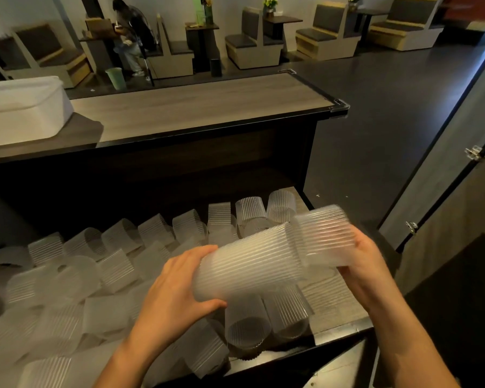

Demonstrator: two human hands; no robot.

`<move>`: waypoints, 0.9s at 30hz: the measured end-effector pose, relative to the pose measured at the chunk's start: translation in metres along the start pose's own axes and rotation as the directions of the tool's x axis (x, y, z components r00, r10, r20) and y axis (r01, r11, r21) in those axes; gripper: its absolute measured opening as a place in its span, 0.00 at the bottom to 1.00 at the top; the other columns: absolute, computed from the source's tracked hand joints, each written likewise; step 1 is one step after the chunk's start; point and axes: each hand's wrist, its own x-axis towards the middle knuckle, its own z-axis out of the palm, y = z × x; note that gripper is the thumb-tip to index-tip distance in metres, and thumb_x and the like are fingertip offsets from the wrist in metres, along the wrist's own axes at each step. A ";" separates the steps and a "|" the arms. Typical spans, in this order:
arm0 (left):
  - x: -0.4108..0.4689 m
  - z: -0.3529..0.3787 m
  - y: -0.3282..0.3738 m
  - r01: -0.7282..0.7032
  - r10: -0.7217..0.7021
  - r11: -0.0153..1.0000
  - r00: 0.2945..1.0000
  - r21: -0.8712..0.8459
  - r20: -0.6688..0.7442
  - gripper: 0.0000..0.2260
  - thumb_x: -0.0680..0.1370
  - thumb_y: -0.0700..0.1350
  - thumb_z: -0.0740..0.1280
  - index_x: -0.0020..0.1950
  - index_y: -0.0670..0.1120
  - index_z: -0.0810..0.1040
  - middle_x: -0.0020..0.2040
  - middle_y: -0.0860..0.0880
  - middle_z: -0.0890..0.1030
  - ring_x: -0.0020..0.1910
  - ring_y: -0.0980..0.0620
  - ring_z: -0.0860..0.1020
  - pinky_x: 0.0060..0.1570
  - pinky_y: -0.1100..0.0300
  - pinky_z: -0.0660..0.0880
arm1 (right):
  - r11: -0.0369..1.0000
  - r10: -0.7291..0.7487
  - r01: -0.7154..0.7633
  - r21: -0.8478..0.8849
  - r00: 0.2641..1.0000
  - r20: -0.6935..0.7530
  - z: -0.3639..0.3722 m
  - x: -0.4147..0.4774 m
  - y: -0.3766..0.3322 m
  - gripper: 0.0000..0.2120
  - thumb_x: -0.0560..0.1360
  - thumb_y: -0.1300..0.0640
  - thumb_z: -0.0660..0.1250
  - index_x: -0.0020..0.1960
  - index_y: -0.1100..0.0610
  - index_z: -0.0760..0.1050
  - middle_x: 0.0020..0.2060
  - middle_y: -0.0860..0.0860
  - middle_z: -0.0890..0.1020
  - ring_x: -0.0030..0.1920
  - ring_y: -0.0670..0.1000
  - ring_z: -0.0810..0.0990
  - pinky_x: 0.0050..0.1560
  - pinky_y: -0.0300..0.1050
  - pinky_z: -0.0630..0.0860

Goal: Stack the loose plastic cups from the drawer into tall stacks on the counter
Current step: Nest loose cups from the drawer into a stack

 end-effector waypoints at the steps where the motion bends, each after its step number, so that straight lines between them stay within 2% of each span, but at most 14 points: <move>1: -0.001 0.000 0.000 0.001 -0.001 1.000 1.000 0.001 0.000 0.35 0.59 0.64 0.69 0.63 0.69 0.58 0.59 0.74 0.62 0.60 0.61 0.63 0.58 0.58 0.65 | 0.998 -0.003 0.005 -0.067 1.000 0.024 0.001 0.000 0.002 0.08 0.71 0.62 0.66 0.49 0.55 0.78 0.42 0.51 0.84 0.41 0.48 0.83 0.37 0.41 0.78; 5: -0.003 -0.001 -0.002 0.005 -0.005 1.000 1.000 0.012 -0.012 0.34 0.57 0.68 0.64 0.62 0.70 0.58 0.59 0.75 0.62 0.60 0.62 0.63 0.54 0.60 0.64 | 0.978 -0.039 0.039 -0.203 0.999 0.004 0.003 -0.004 0.004 0.11 0.70 0.62 0.68 0.52 0.55 0.78 0.45 0.52 0.83 0.46 0.50 0.82 0.43 0.44 0.78; 10: -0.006 -0.003 0.004 0.005 -0.004 1.000 1.000 0.007 -0.010 0.33 0.60 0.63 0.69 0.62 0.68 0.59 0.59 0.74 0.62 0.60 0.61 0.63 0.58 0.58 0.66 | 0.900 -0.210 0.163 -0.403 0.975 -0.075 0.006 -0.006 0.004 0.11 0.70 0.62 0.70 0.46 0.47 0.76 0.42 0.46 0.81 0.43 0.45 0.81 0.37 0.35 0.77; 15: -0.006 -0.001 0.003 0.001 0.000 1.000 1.000 0.026 -0.015 0.33 0.57 0.68 0.63 0.61 0.70 0.59 0.58 0.75 0.62 0.59 0.63 0.62 0.55 0.60 0.64 | 0.834 -0.277 0.227 -0.502 0.961 -0.024 0.013 -0.007 0.009 0.10 0.72 0.59 0.67 0.45 0.44 0.74 0.43 0.45 0.80 0.45 0.45 0.78 0.43 0.38 0.76; 17: -0.006 0.000 0.004 -0.007 0.007 1.000 1.000 0.025 -0.019 0.33 0.57 0.68 0.64 0.61 0.70 0.59 0.59 0.75 0.62 0.59 0.64 0.62 0.56 0.60 0.64 | 0.795 -0.308 0.262 -0.547 0.951 0.008 0.018 -0.009 0.011 0.09 0.73 0.59 0.67 0.44 0.44 0.74 0.43 0.44 0.79 0.43 0.43 0.77 0.42 0.36 0.74; 21: -0.007 0.000 0.005 -0.007 0.007 1.000 1.000 0.008 -0.002 0.34 0.60 0.60 0.73 0.62 0.69 0.59 0.60 0.74 0.62 0.61 0.63 0.62 0.60 0.60 0.64 | 0.743 -0.333 0.315 -0.591 0.939 0.083 0.027 -0.013 0.018 0.05 0.74 0.59 0.66 0.46 0.49 0.75 0.42 0.43 0.77 0.43 0.39 0.75 0.42 0.30 0.74; 24: -0.009 0.000 0.003 -0.009 0.009 1.000 1.000 0.017 -0.008 0.33 0.60 0.62 0.71 0.61 0.69 0.60 0.59 0.74 0.63 0.60 0.63 0.63 0.58 0.60 0.64 | 0.744 -0.341 0.332 -0.580 0.935 0.096 0.027 -0.013 0.021 0.04 0.76 0.57 0.63 0.47 0.49 0.75 0.42 0.42 0.77 0.44 0.38 0.75 0.41 0.27 0.72; 27: -0.010 0.000 0.001 0.002 -0.002 1.000 1.000 0.014 -0.026 0.34 0.58 0.66 0.68 0.62 0.68 0.60 0.59 0.74 0.63 0.59 0.63 0.64 0.55 0.62 0.63 | 0.786 -0.322 0.272 -0.556 0.947 0.008 0.016 0.000 0.024 0.07 0.77 0.57 0.60 0.48 0.51 0.76 0.40 0.44 0.77 0.39 0.41 0.76 0.38 0.29 0.72</move>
